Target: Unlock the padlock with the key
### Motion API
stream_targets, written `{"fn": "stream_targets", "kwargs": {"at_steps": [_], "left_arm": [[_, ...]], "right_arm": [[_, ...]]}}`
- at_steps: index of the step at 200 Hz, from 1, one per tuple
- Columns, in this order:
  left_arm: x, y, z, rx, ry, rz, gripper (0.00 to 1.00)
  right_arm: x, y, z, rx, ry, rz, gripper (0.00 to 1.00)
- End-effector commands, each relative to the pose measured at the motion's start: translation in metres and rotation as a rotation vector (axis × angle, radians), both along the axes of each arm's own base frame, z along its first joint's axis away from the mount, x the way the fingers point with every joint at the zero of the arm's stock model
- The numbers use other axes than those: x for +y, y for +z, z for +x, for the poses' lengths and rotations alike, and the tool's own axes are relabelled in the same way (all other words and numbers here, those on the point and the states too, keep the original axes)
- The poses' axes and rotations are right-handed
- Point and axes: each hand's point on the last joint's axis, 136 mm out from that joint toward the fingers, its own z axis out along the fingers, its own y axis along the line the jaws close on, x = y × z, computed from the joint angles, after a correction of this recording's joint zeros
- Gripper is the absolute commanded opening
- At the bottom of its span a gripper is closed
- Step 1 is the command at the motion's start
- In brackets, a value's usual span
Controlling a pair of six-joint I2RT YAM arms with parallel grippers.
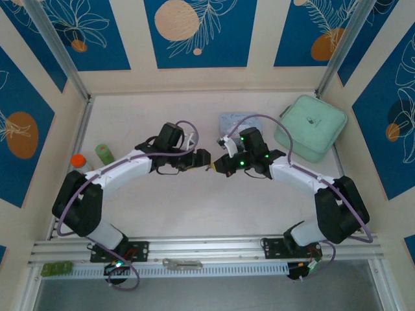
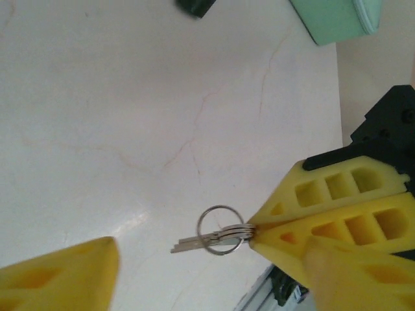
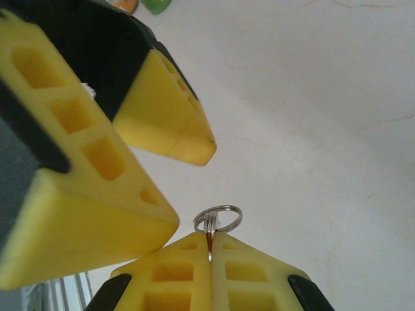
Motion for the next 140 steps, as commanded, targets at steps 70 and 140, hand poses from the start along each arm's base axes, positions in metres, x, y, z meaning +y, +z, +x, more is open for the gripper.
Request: {"fn": "stream_targets", "kwargs": {"at_steps": [70, 140], "left_arm": [[0.004, 0.040, 0.019, -0.163, 0.204, -0.298, 0.67], [-0.013, 0.023, 0.015, -0.132, 0.247, -0.317, 0.60]], "right_arm": [[-0.028, 0.004, 0.021, 0.457, -0.324, 0.285, 0.00], [-0.026, 0.003, 0.026, 0.591, -0.454, 0.427, 0.00]]}}
